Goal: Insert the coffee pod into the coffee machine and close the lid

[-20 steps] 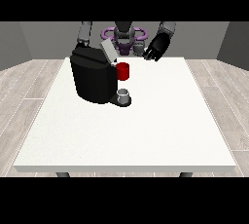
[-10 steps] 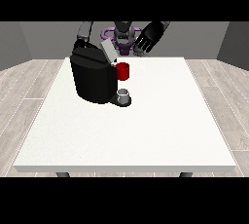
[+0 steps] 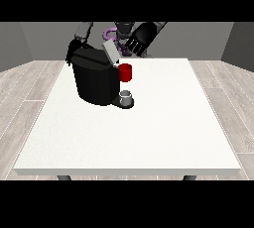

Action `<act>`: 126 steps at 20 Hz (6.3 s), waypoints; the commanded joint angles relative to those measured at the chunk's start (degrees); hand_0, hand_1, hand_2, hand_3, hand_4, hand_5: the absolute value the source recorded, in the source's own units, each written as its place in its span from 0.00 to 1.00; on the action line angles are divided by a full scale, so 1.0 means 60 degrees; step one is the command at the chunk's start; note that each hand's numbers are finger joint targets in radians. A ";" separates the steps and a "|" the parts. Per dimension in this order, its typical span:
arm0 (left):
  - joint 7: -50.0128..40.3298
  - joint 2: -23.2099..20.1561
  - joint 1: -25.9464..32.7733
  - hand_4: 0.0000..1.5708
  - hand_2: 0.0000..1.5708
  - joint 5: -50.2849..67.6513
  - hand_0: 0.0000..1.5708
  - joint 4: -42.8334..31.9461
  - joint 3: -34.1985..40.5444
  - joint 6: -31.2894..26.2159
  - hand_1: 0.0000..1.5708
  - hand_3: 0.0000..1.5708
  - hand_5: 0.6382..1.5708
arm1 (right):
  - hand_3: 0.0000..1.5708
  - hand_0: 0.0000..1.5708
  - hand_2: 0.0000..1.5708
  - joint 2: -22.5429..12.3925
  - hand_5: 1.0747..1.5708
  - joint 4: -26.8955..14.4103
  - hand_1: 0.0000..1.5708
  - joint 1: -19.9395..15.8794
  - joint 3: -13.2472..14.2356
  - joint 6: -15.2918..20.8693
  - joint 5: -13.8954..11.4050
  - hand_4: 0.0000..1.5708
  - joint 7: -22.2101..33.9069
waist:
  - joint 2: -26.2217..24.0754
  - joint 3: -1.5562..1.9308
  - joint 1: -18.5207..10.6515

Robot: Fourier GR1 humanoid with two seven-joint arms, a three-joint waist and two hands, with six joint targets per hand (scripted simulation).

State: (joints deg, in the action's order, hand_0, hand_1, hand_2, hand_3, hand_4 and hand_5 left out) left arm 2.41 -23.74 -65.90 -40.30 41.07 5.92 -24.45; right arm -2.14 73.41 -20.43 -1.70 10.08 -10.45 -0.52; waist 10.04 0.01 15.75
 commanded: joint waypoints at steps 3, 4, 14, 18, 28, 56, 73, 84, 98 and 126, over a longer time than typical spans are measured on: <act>0.0048 -0.0459 -0.0780 0.30 0.83 0.0075 0.81 -0.0279 0.0389 0.0032 0.81 0.80 1.00 | 0.00 0.00 0.00 -0.0120 1.00 0.0296 0.00 -0.0436 0.0131 0.0008 -0.0008 0.17 -0.0072 | 0.0789 0.0001 0.0341; 0.0332 -0.0274 -0.0145 0.30 0.84 -0.0113 0.82 -0.0211 0.0067 0.0076 0.82 0.80 1.00 | 0.00 0.00 0.00 -0.0273 1.00 0.0341 0.00 -0.0103 0.0378 -0.0117 0.0229 0.17 0.0013 | 0.0426 0.0001 0.0176; 0.0104 0.0115 -0.0535 0.28 0.82 -0.0149 0.79 -0.0417 -0.0001 -0.0122 0.79 0.79 1.00 | 0.00 0.00 0.00 -0.0288 1.00 -0.0028 0.00 -0.0421 0.0661 0.0037 0.0245 0.06 -0.0114 | 0.0671 0.0003 -0.0050; 0.0172 0.0081 -0.0836 0.27 0.82 -0.0289 0.79 -0.0684 0.0066 0.0258 0.79 0.78 1.00 | 0.00 0.00 0.00 -0.0154 1.00 0.0317 0.00 -0.0928 0.0337 0.0311 -0.0144 0.00 0.0766 | 0.1054 -0.0001 0.0333; 0.0256 -0.0188 -0.1272 0.26 0.80 -0.0440 0.77 -0.0662 0.0094 0.0257 0.77 0.76 1.00 | 0.00 0.00 0.00 -0.0423 1.00 -0.0138 0.00 -0.1122 0.0790 0.0104 0.0171 0.11 0.0064 | 0.1474 0.0002 0.0186; 0.1539 -0.0777 -0.1100 0.00 0.72 -0.1216 0.71 -0.0978 0.0006 0.1546 0.71 0.62 1.00 | 0.00 0.00 0.00 -0.0432 1.00 0.0259 0.00 -0.0940 0.0760 -0.0012 0.0267 0.00 -0.0214 | 0.2047 0.0001 0.0560; 0.2335 -0.0893 -0.1126 0.00 0.67 -0.1792 0.66 -0.0866 -0.0220 0.2459 0.66 0.47 1.00 | 0.00 0.00 0.00 -0.0534 1.00 0.0481 0.00 -0.1357 0.0553 0.0081 -0.0113 0.05 0.0629 | 0.2197 -0.0002 0.0758; 0.2053 -0.1105 -0.1419 0.00 0.36 -0.2153 0.00 -0.0829 -0.0234 0.2529 0.00 0.30 1.00 | 0.00 0.00 0.00 -0.0663 1.00 -0.0002 0.00 -0.1458 0.0914 0.0193 -0.0041 0.13 0.0293 | 0.2196 0.0003 0.0534; 0.1758 0.0318 -0.0053 0.00 0.00 -0.1689 0.00 -0.0435 -0.0348 0.1709 0.00 0.00 1.00 | 0.00 0.00 0.00 -0.0389 1.00 -0.1542 0.00 0.0017 0.1613 0.0608 0.0304 0.00 -0.0664 | 0.0198 0.0008 -0.1161; 0.2425 0.3950 0.6386 0.22 0.00 0.3618 0.00 -0.0026 0.2184 0.1545 0.00 0.00 1.00 | 0.00 0.00 0.00 -0.0537 1.00 0.0038 0.00 0.0927 0.0798 -0.1130 0.0872 0.04 0.0601 | -0.4836 -0.0004 -0.3585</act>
State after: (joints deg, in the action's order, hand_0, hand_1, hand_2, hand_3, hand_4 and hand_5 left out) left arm 17.93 -0.70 -29.20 -20.97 39.65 19.58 -15.73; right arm -5.75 70.95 -11.34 5.51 4.49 -4.65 0.21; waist -18.18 -0.01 -5.51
